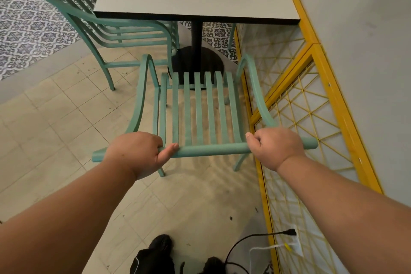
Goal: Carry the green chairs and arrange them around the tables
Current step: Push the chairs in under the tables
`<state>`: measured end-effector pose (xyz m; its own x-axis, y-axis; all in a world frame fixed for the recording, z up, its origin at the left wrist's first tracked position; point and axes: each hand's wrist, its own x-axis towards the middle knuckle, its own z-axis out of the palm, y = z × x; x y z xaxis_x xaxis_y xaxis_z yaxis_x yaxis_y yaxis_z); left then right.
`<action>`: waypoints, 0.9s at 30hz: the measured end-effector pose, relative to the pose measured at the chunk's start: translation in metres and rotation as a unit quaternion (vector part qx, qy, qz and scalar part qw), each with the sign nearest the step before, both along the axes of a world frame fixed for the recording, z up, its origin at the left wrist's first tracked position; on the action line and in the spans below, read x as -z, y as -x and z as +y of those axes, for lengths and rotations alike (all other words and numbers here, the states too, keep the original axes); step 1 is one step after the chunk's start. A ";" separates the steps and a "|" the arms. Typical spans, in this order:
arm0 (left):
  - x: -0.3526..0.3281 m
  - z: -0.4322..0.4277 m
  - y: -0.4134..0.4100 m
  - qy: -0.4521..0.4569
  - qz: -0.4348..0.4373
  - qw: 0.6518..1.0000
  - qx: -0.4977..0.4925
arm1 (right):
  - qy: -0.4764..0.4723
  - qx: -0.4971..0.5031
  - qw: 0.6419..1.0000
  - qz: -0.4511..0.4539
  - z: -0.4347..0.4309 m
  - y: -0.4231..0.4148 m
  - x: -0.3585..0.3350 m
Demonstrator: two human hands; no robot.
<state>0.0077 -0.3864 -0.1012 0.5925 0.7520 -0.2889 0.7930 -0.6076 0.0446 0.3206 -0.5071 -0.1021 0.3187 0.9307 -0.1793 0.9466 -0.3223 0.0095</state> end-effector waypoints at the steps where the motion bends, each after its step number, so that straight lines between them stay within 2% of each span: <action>1: 0.001 0.001 0.001 0.001 0.001 1.000 0.001 | 0.004 -0.001 1.000 0.000 0.000 -0.001 0.001; 10: 0.002 0.003 0.002 0.045 -0.014 0.999 0.008 | 0.014 -0.021 0.999 0.024 0.001 -0.004 -0.003; 13: 0.006 0.005 0.001 0.056 -0.045 0.997 -0.009 | 0.012 -0.029 0.999 0.023 0.000 -0.009 -0.001; 17: 0.005 -0.003 0.007 0.012 -0.066 0.998 -0.019 | 0.065 -0.052 0.994 0.073 0.000 -0.009 -0.009; 19: 0.000 -0.007 0.009 -0.021 -0.054 0.998 -0.013 | 0.068 -0.042 0.992 0.102 0.001 -0.009 -0.012; 23: -0.006 -0.002 0.012 -0.041 -0.002 0.998 -0.036 | 0.010 -0.060 0.995 0.084 0.008 -0.004 -0.019; 27: 0.001 0.002 0.011 0.004 0.039 0.998 -0.046 | 0.097 -0.070 0.987 0.107 0.012 0.004 -0.016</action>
